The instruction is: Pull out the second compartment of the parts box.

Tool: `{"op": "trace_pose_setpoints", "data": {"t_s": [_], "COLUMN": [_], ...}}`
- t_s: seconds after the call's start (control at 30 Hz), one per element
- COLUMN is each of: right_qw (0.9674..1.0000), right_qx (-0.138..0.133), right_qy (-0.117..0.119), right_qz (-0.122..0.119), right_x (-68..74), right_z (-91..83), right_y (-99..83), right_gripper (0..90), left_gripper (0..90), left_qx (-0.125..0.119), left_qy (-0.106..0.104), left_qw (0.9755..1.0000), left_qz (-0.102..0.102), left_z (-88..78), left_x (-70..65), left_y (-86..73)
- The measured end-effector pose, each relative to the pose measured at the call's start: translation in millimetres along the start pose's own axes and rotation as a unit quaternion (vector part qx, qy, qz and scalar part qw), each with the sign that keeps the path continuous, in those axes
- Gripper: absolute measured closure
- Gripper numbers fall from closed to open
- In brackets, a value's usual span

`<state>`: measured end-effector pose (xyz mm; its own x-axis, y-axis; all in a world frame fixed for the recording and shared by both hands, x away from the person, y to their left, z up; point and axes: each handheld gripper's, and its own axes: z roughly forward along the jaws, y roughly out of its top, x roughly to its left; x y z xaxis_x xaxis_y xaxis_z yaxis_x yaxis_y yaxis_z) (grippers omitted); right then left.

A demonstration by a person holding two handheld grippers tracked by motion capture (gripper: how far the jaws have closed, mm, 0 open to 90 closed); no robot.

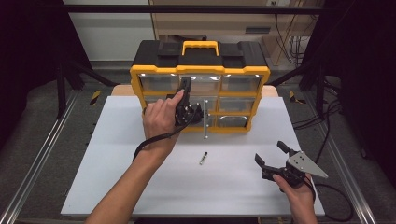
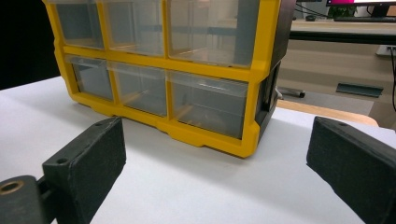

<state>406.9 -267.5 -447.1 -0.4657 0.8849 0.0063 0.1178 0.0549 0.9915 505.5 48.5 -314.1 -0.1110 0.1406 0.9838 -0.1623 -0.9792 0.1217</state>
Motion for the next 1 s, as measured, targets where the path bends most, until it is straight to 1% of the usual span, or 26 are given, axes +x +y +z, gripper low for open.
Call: {"op": "trace_pose_setpoints", "data": {"t_s": [0.5,0.83,1.0], "right_qw": [1.0,1.0,1.0], "right_qx": [0.001,0.005,0.002], "right_qy": [0.0,0.003,0.002], "right_qz": [-0.002,-0.001,0.001], "right_x": [0.7,2.1,1.6], "right_z": [0.3,1.4,0.5], "right_y": [-0.1,-0.8,-0.2], "right_gripper": [5.0,5.0,5.0], "left_gripper": [79.9,79.6,79.2], "left_qx": [-0.004,-0.006,-0.003], "left_qy": [-0.001,0.0,-0.003], "left_qw": [1.0,1.0,1.0], "left_qz": [-0.002,-0.006,-0.007], "left_z": [-15.6,-24.0,-26.2], "left_x": [-0.1,1.0,1.7], "left_y": [1.6,2.3,4.1]}}
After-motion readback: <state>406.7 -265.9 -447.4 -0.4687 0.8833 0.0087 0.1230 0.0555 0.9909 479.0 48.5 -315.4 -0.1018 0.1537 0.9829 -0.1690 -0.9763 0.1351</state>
